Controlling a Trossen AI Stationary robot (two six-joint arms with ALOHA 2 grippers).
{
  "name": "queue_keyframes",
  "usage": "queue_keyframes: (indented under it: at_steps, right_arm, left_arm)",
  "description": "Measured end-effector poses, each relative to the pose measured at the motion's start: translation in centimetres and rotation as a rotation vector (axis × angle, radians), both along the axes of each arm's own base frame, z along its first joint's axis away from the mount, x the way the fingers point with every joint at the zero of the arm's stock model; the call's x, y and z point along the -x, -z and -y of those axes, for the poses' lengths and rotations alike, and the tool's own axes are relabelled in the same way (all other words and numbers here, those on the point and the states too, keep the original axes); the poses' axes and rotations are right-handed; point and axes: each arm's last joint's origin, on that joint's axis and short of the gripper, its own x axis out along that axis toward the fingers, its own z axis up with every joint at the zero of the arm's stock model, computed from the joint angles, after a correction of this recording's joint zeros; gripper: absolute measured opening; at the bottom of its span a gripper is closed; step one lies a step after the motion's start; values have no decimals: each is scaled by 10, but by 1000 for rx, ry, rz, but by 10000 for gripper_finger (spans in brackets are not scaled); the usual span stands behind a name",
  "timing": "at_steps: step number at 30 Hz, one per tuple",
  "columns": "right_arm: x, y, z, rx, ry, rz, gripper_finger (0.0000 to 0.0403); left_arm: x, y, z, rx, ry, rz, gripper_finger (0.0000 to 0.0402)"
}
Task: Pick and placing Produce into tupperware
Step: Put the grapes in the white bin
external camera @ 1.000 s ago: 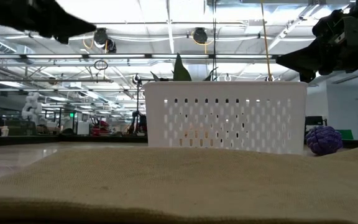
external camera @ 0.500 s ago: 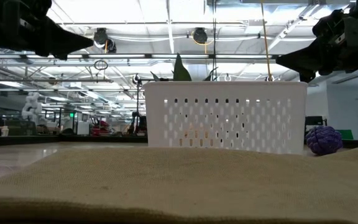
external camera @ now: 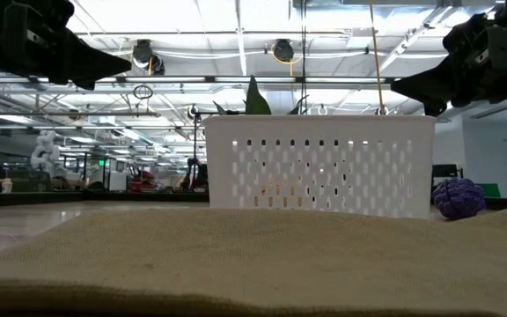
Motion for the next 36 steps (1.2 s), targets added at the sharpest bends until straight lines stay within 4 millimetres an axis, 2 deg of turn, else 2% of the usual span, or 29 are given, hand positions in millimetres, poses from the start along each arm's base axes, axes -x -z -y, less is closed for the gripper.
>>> queue_keyframes:
  at_steps: [5,10,13,15,26,29,36]
  right_arm:
    - [0,0,0,-10,0,1,0]
    - [0,-7,0,-10,-1,74,0]
    - [0,-6,0,-10,-1,51,0]
    - [-1,-13,0,-13,-2,34,0]
    - [-13,-64,-1,-61,-54,-205,0]
    - [-19,-78,-2,-76,-119,-280,0]
    - [-35,-95,-2,-92,-173,-532,0]
  left_arm:
    - [0,0,0,0,0,-1,1]
    - [0,0,0,-1,0,-4,1]
    - [0,0,0,-1,0,-4,1]
    - [0,0,0,-1,0,-4,1]
    - [0,1,0,-3,0,-11,1]
    - [0,1,0,-3,0,-11,1]
    - [0,1,0,-3,0,-11,1]
